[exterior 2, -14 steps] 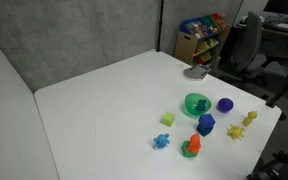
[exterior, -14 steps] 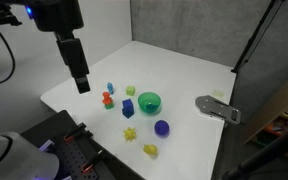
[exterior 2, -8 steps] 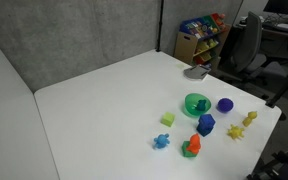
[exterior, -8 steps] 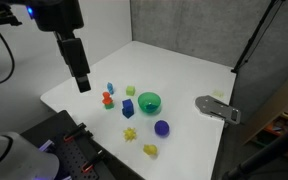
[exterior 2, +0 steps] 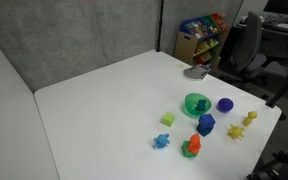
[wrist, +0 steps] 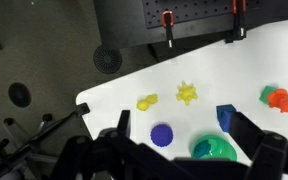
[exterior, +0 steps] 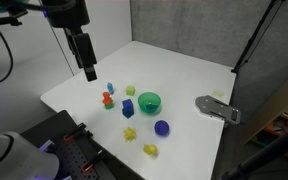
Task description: Put the blue block inside the bowl
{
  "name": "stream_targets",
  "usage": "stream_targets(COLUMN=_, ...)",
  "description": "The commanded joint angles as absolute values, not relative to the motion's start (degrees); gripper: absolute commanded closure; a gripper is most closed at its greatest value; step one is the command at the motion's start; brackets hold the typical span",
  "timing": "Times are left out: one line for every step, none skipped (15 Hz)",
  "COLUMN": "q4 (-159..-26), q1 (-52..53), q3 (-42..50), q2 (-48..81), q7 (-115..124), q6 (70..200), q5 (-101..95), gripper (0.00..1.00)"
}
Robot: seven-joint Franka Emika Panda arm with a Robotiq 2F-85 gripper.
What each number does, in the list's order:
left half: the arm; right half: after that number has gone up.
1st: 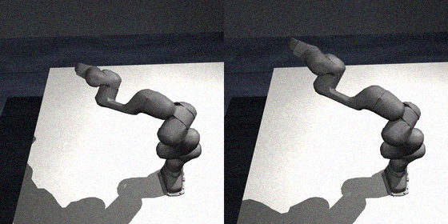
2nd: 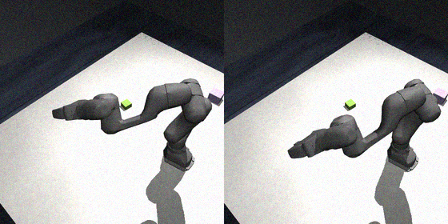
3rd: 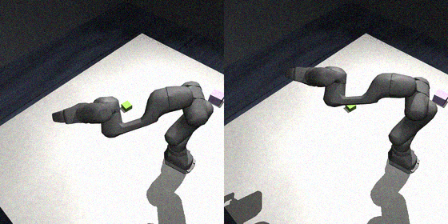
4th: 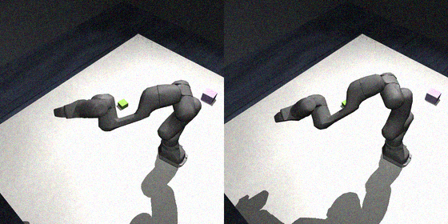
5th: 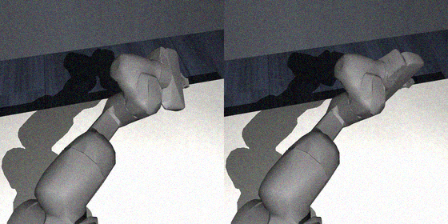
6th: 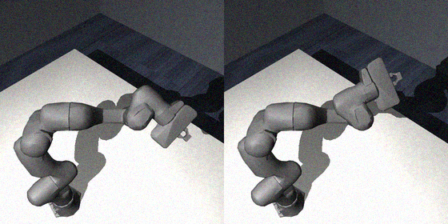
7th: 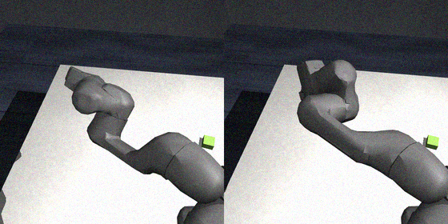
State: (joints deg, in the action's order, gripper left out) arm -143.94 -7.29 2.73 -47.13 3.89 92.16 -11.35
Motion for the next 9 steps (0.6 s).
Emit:
stream_targets(q4=-141.18, q1=-6.04, q3=0.89, q2=-41.58, q7=8.14, q6=94.28, q5=-8.64, gripper=0.0)
stream_targets(q4=-141.12, q1=-5.81, q3=0.24, q2=-40.16, q7=9.15, q6=95.4, q5=-8.06, gripper=0.0)
stream_targets(q4=-141.05, q1=-5.62, q3=-0.34, q2=-38.61, q7=10.23, q6=96.8, q5=-7.52, gripper=0.0)
stream_targets(q4=-140.91, q1=-5.36, q3=-0.76, q2=-37.16, q7=11.0, q6=97.99, q5=-6.91, gripper=0.0)
stream_targets(q4=-140.74, q1=-5.02, q3=-1.07, q2=-35.43, q7=11.45, q6=99.32, q5=-6.22, gripper=0.0)
stream_targets(q4=-140.57, q1=-4.72, q3=-1.29, q2=-33.73, q7=11.68, q6=100.57, q5=-5.65, gripper=0.0)
stream_targets(q4=-140.39, q1=-4.38, q3=-1.44, q2=-31.79, q7=11.71, q6=102.06, q5=-4.97, gripper=0.0)
stream_targets(q4=-140.17, q1=-4.05, q3=-1.56, q2=-29.87, q7=11.51, q6=103.44, q5=-4.24, gripper=0.0)
stream_targets(q4=-140.0, q1=-3.71, q3=-1.65, q2=-28.08, q7=11.32, q6=104.92, q5=-3.65, gripper=0.0)
